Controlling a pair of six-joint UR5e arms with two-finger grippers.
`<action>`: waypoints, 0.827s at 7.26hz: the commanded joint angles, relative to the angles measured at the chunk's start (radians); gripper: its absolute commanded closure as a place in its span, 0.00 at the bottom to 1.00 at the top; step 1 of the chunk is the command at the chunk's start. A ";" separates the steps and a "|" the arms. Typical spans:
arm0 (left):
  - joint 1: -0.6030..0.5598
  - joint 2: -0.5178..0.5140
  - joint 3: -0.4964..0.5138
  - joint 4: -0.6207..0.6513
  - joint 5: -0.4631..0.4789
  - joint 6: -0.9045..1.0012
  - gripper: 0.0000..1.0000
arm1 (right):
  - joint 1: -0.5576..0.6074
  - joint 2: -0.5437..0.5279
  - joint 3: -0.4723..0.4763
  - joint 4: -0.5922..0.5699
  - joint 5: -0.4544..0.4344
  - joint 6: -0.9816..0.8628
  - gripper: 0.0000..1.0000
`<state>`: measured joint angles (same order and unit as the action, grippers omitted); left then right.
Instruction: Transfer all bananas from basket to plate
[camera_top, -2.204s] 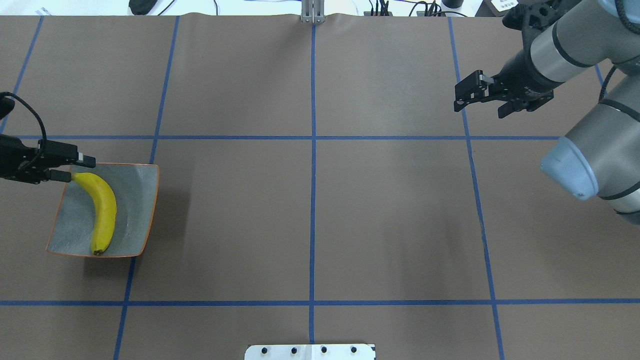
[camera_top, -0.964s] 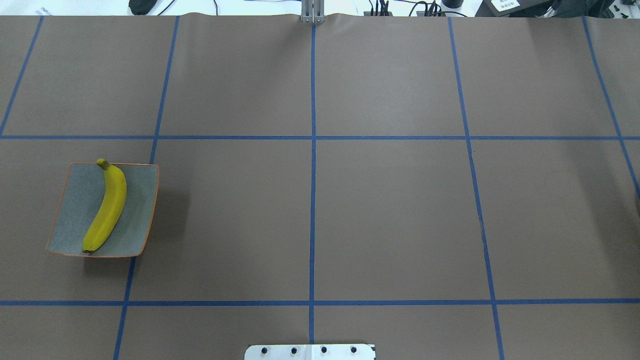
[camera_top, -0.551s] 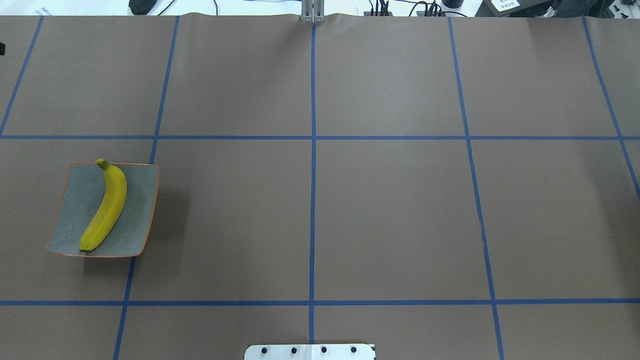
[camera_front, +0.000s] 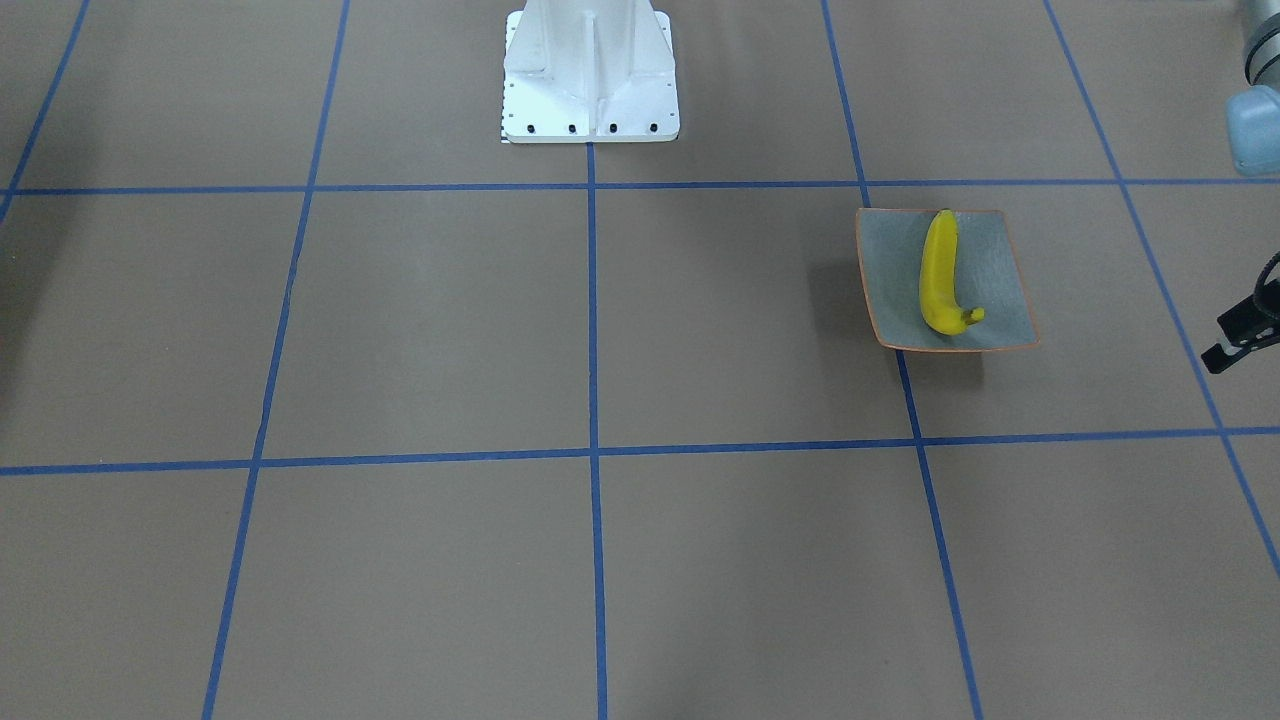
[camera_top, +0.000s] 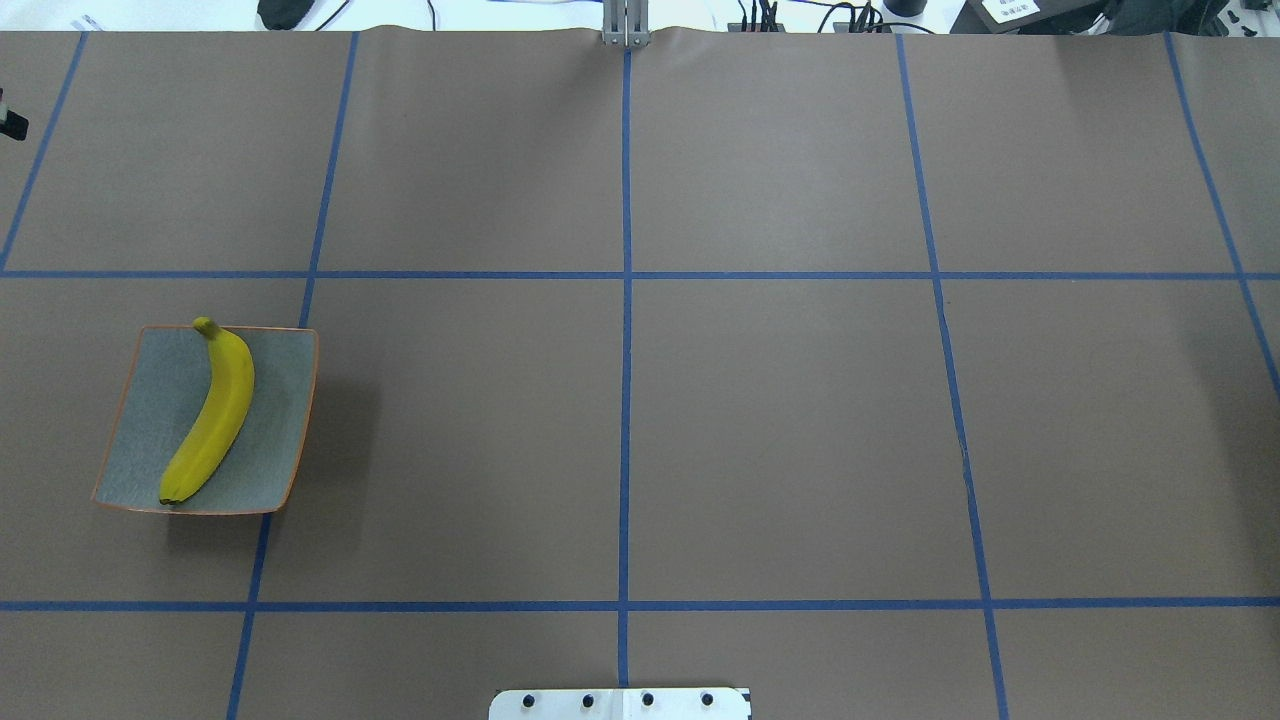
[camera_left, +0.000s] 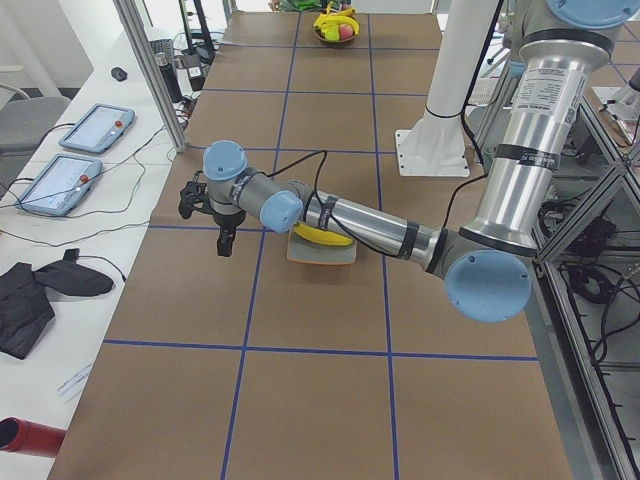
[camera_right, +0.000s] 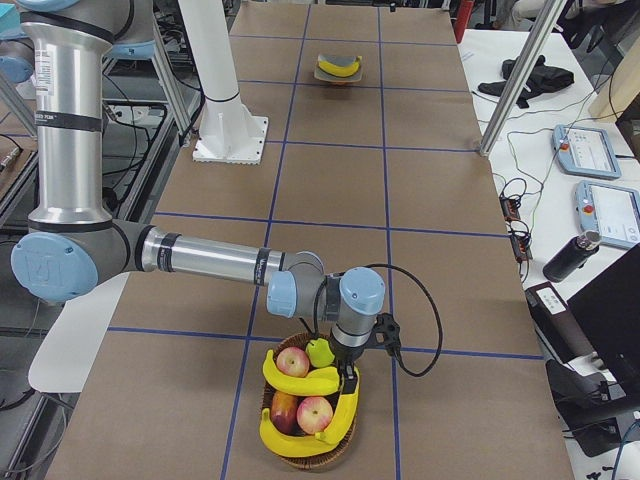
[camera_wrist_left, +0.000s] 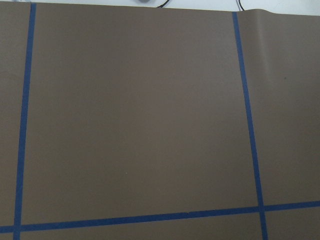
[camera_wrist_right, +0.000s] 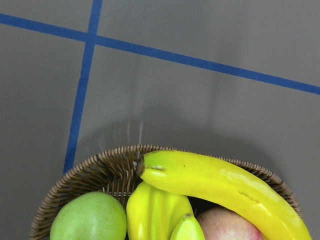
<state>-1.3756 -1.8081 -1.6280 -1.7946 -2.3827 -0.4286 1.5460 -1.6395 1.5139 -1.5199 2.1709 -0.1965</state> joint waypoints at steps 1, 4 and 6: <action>-0.019 0.000 -0.003 0.085 0.031 0.184 0.00 | 0.008 -0.014 0.003 0.000 0.003 -0.001 0.01; -0.045 0.003 -0.001 0.169 0.103 0.385 0.00 | 0.014 -0.037 0.014 -0.002 0.030 0.000 0.01; -0.046 0.016 -0.006 0.170 0.111 0.389 0.00 | 0.016 -0.103 0.044 0.001 0.110 0.006 0.01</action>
<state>-1.4202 -1.7978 -1.6313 -1.6276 -2.2793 -0.0509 1.5604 -1.7026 1.5353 -1.5202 2.2450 -0.1944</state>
